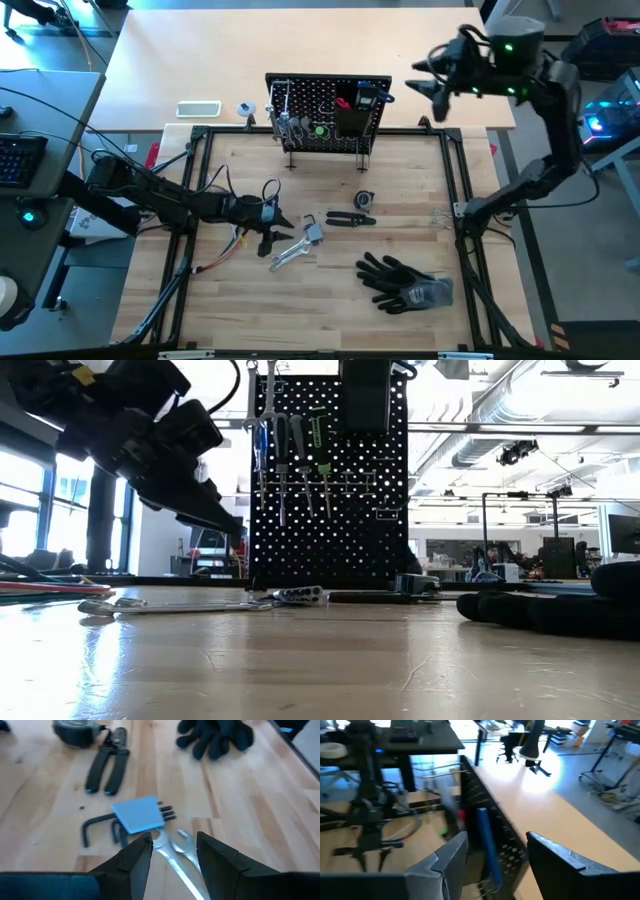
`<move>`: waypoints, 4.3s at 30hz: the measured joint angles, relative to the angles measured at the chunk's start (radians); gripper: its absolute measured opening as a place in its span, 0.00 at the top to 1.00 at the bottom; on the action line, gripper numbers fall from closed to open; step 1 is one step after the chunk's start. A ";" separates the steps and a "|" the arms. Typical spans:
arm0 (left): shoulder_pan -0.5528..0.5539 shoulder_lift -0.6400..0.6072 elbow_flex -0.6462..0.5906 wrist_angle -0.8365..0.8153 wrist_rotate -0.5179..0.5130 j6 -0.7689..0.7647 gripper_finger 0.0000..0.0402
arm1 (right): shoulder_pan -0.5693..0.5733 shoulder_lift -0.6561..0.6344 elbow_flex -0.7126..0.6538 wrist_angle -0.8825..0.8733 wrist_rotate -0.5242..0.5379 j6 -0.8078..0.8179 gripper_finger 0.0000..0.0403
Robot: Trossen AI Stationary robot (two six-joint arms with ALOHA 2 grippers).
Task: Hang tools onto peg board
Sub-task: Put the gray hex key set into the black bin on the peg board
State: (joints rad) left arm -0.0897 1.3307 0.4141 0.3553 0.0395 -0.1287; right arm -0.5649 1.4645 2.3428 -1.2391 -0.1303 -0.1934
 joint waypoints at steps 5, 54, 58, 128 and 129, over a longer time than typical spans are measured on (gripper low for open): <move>-0.039 0.031 0.000 0.028 -0.035 -0.002 0.63 | 0.070 -0.036 0.000 -0.102 0.000 0.021 0.52; -0.053 0.325 0.020 0.345 -0.180 0.389 0.44 | 0.622 -0.091 -1.248 0.716 0.002 0.389 0.52; -0.040 0.325 0.020 0.344 -0.180 0.422 0.44 | 0.628 -0.070 -1.430 1.066 0.002 0.452 0.52; 0.030 0.477 0.229 0.137 -0.176 0.556 0.76 | 0.634 0.484 -1.358 1.552 -0.117 0.421 0.80; 0.028 0.478 0.233 0.132 -0.178 0.570 0.81 | 0.634 0.484 -1.358 1.551 -0.116 0.421 0.80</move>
State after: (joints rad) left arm -0.0616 1.8084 0.6472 0.4876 -0.1387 0.4413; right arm 0.0689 1.9488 0.9848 0.3119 -0.2466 0.2280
